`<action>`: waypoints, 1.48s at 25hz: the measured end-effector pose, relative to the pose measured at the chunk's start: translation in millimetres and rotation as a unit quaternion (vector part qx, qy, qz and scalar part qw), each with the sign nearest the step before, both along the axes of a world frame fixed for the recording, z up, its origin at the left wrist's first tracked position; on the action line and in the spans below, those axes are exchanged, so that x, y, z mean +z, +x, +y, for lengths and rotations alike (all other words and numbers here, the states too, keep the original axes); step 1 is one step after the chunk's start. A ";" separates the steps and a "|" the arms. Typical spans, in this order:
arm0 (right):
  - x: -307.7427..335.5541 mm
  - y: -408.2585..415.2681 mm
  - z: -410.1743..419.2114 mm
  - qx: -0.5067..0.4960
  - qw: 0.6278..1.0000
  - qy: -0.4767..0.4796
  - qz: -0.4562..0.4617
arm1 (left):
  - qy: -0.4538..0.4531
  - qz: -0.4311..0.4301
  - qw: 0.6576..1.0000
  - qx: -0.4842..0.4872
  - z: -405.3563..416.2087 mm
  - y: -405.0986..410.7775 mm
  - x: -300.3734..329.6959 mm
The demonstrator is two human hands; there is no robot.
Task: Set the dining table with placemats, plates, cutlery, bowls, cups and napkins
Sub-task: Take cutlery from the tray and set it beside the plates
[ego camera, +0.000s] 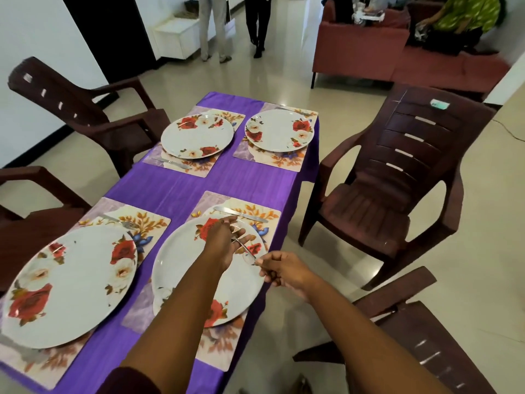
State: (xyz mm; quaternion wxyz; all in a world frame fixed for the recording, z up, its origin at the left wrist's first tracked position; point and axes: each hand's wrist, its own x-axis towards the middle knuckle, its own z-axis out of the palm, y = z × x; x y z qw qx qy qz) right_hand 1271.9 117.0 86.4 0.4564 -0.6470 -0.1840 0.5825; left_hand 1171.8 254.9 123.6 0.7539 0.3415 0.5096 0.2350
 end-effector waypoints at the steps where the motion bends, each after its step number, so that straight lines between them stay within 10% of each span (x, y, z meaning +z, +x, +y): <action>1: 2.4 -2.0 4.3 -0.023 1.000 0.008 0.003 | 0.009 0.012 1.000 -0.007 7.2 -2.8 3.2; 12: 13.4 -11.2 52.5 -0.085 0.990 0.032 -0.110 | 0.042 0.030 0.998 0.026 48.5 -49.5 -2.6; 16: -27.3 1.8 -1.5 -0.014 0.827 -0.197 -0.527 | 0.035 0.005 0.999 0.025 44.3 -39.2 -8.4; 21: -68.0 -8.9 -93.1 0.121 0.747 -0.559 -0.338 | 0.033 -0.011 0.999 -0.023 13.5 1.6 -12.9; 26: -88.4 -23.3 -129.8 0.185 0.826 -0.471 -0.249 | 0.033 -0.013 0.996 -0.085 -16.3 29.1 -27.4; 37: -80.5 -42.1 -206.4 0.169 0.784 -0.496 -0.334 | 0.003 -0.031 0.994 -0.101 -43.6 50.9 -27.8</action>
